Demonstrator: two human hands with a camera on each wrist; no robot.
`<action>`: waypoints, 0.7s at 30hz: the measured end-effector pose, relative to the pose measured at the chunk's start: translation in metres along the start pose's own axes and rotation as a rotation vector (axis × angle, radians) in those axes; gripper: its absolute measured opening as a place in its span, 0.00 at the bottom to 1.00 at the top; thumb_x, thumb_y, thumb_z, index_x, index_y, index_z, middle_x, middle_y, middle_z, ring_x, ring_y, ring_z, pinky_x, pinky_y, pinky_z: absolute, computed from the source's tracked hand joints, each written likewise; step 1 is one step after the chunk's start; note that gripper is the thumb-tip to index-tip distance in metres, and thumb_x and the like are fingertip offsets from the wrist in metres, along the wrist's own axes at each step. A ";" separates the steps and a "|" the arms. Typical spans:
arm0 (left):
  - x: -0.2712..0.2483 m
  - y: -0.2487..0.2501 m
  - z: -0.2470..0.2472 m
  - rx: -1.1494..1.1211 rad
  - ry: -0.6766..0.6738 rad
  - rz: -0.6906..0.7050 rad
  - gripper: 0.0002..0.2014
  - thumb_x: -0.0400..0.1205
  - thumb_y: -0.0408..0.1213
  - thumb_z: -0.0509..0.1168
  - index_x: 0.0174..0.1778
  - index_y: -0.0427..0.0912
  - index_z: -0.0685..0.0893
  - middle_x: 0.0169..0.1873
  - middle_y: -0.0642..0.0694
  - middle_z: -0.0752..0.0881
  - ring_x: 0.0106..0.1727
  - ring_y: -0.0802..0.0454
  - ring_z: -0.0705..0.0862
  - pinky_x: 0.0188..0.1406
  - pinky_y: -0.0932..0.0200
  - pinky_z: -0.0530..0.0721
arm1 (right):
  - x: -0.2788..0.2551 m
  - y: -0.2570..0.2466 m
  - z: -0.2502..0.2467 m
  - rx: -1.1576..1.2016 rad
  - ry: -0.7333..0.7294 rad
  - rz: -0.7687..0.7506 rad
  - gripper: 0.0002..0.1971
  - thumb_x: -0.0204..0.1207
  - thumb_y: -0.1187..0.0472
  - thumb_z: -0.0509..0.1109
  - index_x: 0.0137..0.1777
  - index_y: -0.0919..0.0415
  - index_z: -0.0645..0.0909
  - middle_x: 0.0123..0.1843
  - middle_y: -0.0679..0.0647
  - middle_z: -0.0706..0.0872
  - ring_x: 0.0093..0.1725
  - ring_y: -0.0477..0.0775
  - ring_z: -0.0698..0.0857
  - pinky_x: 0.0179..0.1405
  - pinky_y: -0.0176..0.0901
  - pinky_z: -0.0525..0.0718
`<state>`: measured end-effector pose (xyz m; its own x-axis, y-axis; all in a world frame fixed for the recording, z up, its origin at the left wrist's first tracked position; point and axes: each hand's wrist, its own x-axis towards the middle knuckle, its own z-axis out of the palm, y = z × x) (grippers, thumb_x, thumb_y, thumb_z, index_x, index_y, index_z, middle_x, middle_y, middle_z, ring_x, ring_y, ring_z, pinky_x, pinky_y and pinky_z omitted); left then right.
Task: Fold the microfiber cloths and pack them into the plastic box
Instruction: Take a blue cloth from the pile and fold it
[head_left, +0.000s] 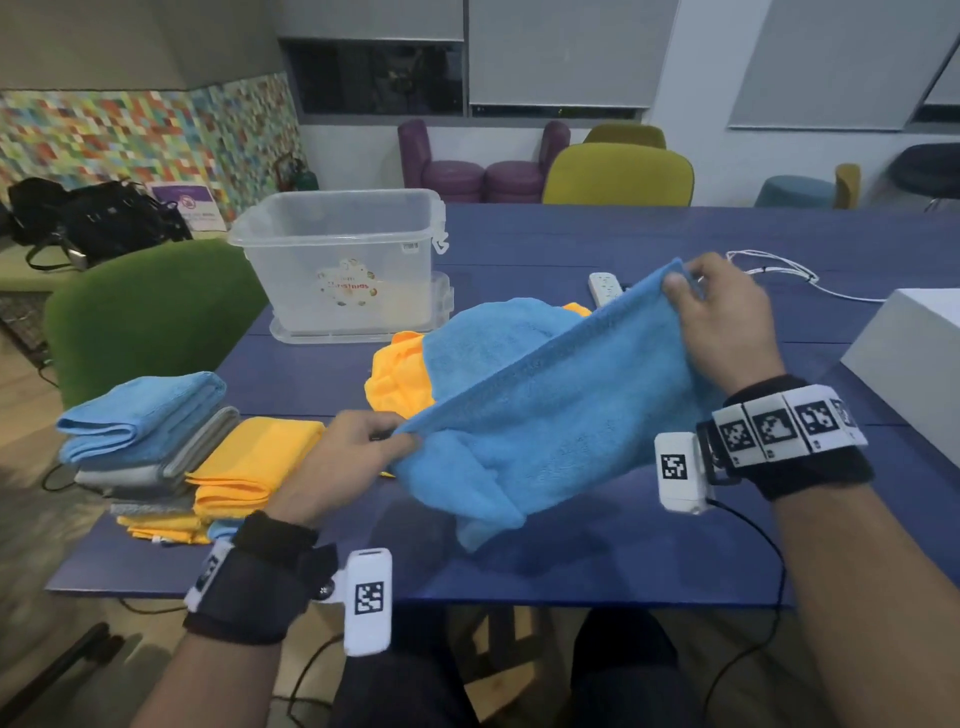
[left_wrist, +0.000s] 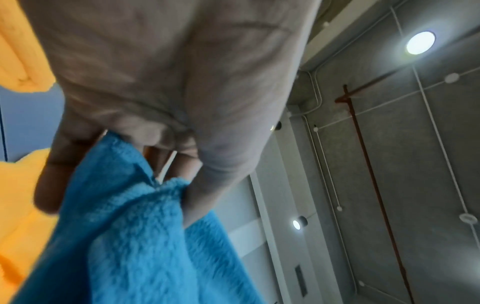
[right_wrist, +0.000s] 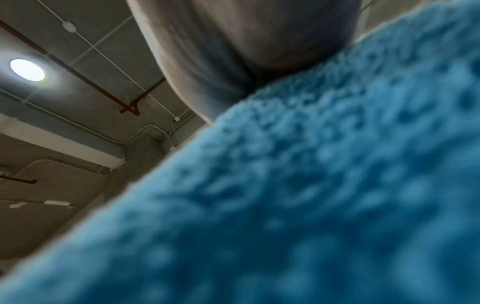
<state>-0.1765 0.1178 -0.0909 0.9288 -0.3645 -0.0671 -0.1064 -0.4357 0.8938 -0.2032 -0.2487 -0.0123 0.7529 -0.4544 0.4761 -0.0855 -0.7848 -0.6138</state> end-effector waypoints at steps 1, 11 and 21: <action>0.002 -0.001 -0.005 -0.029 0.003 -0.021 0.11 0.84 0.35 0.71 0.38 0.33 0.89 0.34 0.38 0.88 0.37 0.53 0.84 0.37 0.58 0.81 | -0.002 0.009 0.005 -0.024 -0.039 0.054 0.09 0.86 0.51 0.64 0.51 0.55 0.79 0.50 0.58 0.86 0.55 0.64 0.82 0.50 0.50 0.73; 0.069 -0.039 0.023 0.482 0.047 -0.238 0.09 0.71 0.39 0.81 0.39 0.38 0.91 0.41 0.44 0.90 0.46 0.45 0.87 0.40 0.53 0.81 | -0.045 0.084 0.086 -0.192 -0.423 0.504 0.13 0.83 0.57 0.65 0.49 0.69 0.83 0.56 0.71 0.86 0.58 0.71 0.85 0.51 0.50 0.79; -0.041 -0.022 0.092 0.495 0.449 0.031 0.17 0.83 0.54 0.69 0.34 0.49 0.78 0.36 0.53 0.81 0.43 0.45 0.85 0.40 0.49 0.79 | -0.102 0.115 0.060 0.042 -0.418 0.627 0.20 0.76 0.43 0.76 0.60 0.55 0.85 0.57 0.54 0.86 0.62 0.60 0.84 0.65 0.55 0.82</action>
<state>-0.2452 0.0669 -0.1482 0.9687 -0.0519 0.2426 -0.1868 -0.7958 0.5760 -0.2511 -0.2675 -0.1694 0.7571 -0.6062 -0.2435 -0.5607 -0.4116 -0.7185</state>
